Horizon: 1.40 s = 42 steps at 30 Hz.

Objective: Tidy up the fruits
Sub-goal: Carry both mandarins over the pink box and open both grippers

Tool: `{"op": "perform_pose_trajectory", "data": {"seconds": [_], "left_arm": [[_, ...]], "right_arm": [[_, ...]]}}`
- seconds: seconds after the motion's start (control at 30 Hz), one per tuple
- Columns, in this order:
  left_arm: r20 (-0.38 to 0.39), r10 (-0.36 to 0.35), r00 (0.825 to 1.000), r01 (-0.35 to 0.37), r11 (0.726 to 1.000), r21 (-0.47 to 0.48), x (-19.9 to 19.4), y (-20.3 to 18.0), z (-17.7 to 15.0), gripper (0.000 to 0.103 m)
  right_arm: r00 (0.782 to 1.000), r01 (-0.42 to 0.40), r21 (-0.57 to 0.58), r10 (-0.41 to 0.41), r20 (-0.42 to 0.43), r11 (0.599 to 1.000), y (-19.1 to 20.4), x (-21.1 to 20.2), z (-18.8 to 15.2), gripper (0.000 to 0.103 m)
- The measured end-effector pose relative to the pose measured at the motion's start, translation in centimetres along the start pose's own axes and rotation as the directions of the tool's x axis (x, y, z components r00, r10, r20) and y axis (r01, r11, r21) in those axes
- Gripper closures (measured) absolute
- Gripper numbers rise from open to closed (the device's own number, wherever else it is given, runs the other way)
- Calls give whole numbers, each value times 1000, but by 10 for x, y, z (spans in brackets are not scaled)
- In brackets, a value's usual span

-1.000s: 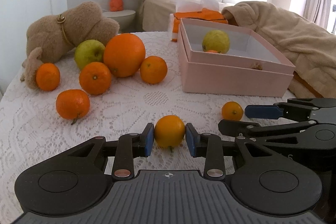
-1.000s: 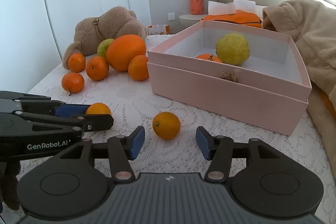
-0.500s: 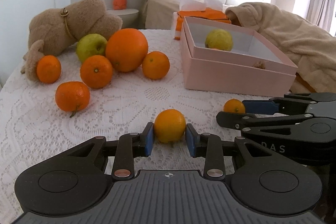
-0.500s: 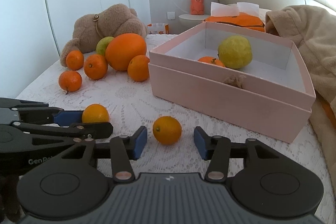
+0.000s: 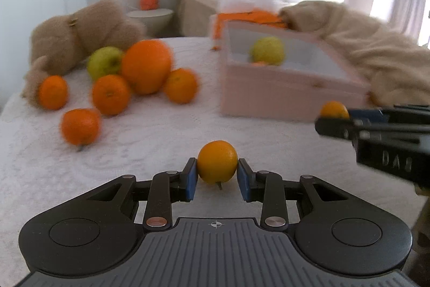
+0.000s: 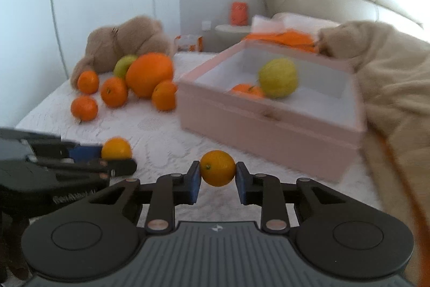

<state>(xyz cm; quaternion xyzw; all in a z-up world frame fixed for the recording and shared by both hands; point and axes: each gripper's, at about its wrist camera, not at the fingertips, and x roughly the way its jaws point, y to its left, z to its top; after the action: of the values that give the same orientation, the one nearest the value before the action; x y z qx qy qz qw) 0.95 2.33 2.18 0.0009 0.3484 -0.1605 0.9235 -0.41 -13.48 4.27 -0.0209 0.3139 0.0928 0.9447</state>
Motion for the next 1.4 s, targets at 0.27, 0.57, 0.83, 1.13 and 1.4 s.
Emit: {"op": "perform_pose_trajectory", "data": {"seconds": [0.27,0.57,0.83,1.13,1.4], "left_arm": [[190,-131,973,117,990,81,-35,-56,82,67],[146,-183,972,181,983,26,21,-77,152,67],[34,-101,994,98,992,78,77,-89,125,66],[107,-60,992,54,997,55,26,-61,99,66],[8,9,1000,-9,1000,-17,1,-22,59,66]], "right_arm": [[960,71,89,-92,264,994,-44,-85,63,76],[922,118,181,-176,346,976,-92,-105,111,76],[932,148,164,-193,307,975,-98,-85,111,76],[959,146,164,-180,221,976,-95,-48,108,76],[995,94,93,-95,6,991,-68,28,112,76]]}}
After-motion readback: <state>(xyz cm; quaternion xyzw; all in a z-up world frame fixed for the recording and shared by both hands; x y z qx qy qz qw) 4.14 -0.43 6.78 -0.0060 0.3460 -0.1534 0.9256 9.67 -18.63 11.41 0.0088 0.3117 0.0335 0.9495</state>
